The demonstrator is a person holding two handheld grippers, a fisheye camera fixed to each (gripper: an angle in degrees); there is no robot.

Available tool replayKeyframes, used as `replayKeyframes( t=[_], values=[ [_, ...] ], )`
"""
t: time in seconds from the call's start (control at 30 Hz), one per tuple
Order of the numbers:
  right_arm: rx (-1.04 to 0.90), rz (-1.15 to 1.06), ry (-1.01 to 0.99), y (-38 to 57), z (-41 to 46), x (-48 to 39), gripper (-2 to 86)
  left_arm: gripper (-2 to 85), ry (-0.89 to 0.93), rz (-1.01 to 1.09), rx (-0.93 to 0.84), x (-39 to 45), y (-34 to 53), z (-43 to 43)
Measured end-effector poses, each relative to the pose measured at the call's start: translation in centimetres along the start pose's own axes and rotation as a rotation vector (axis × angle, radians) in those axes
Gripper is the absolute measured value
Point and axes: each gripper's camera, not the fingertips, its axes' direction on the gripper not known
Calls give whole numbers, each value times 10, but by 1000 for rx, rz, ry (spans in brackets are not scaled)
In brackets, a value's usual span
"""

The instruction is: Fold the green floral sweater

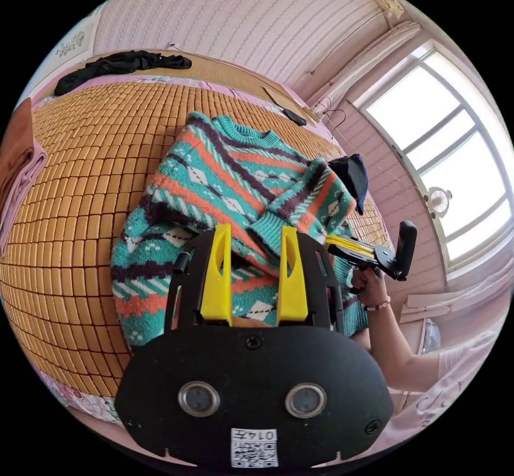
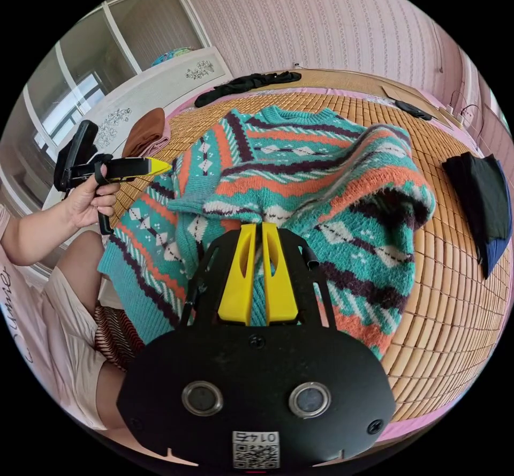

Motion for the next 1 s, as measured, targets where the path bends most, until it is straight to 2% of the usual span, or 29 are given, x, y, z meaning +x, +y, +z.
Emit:
replayKeyframes(
  t=[0.03, 0.1, 0.17, 0.23, 0.37, 0.53, 0.63, 0.77, 0.8, 0.87, 0.93, 1.0],
  values=[
    [34, 24, -19, 8, 2, 0, 9, 133, -20, 22, -16, 5, -2, 5],
    [44, 43, -45, 13, 4, 1, 9, 133, -86, 60, -169, 17, -9, 31],
    [43, 51, -61, 17, 8, 1, 8, 121, -160, 122, -162, 30, -12, 28],
    [42, 56, -73, 19, 11, 1, 8, 72, -162, 195, -191, 42, -17, 21],
    [44, 62, -115, 24, 15, 6, 7, 20, -190, 209, -153, 50, -21, -3],
    [64, 56, -163, 30, 15, 12, 8, -5, -70, 93, -139, 34, -29, -37],
    [122, -94, -180, 28, 0, -6, 8, -8, -42, 101, -60, 34, -34, -89],
    [228, -223, -302, 19, -17, -31, 7, -8, -132, 174, 41, 31, -22, -170],
    [199, -210, -325, 15, -11, -32, 6, -8, -147, 137, 16, 18, -15, -174],
    [-5, -172, -343, 5, 33, -29, 4, -7, -204, 36, -78, -11, -5, -159],
    [-74, -163, -274, 6, 54, -27, 5, -6, -216, -82, -159, -37, 4, -144],
    [-60, -166, -287, 8, 53, -22, 6, -6, -227, -136, -127, -48, 18, -150]
  ],
)
